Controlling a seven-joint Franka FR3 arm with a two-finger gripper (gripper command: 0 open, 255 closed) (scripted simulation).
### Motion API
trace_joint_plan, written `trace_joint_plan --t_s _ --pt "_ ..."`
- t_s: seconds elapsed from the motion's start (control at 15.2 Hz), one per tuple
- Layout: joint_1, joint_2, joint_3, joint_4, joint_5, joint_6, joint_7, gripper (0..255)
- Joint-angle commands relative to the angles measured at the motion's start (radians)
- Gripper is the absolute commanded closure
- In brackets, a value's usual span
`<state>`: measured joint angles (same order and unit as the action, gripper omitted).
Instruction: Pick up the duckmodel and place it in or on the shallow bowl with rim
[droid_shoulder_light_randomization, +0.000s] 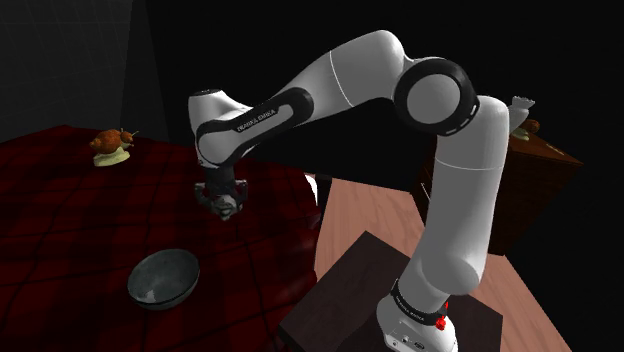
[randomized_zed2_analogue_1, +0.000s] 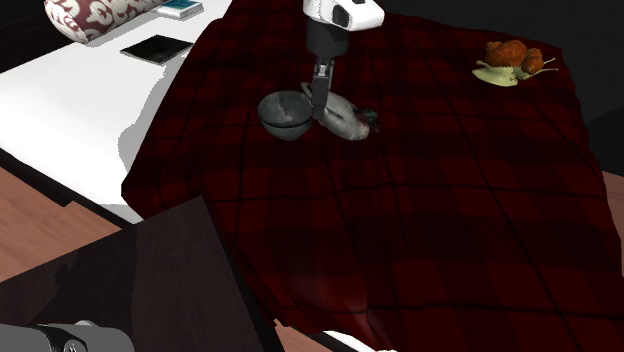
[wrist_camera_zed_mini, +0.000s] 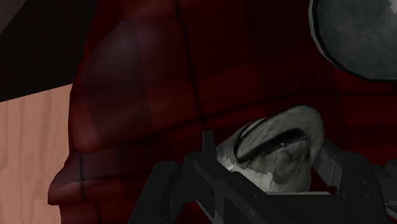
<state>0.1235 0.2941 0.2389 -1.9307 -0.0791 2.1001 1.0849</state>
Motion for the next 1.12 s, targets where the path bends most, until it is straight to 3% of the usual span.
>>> trace_joint_plan --t_s 0.0,0.46,0.92,1.06 --pt "0.032 0.017 0.016 0.023 -0.003 -0.007 0.049 255" --pt "0.145 0.115 0.057 0.163 -0.027 -0.055 0.201 255" --pt "0.271 0.256 0.080 0.377 -0.060 -0.132 0.340 255" --pt "0.272 0.267 0.077 0.367 -0.063 -0.111 0.341 255"
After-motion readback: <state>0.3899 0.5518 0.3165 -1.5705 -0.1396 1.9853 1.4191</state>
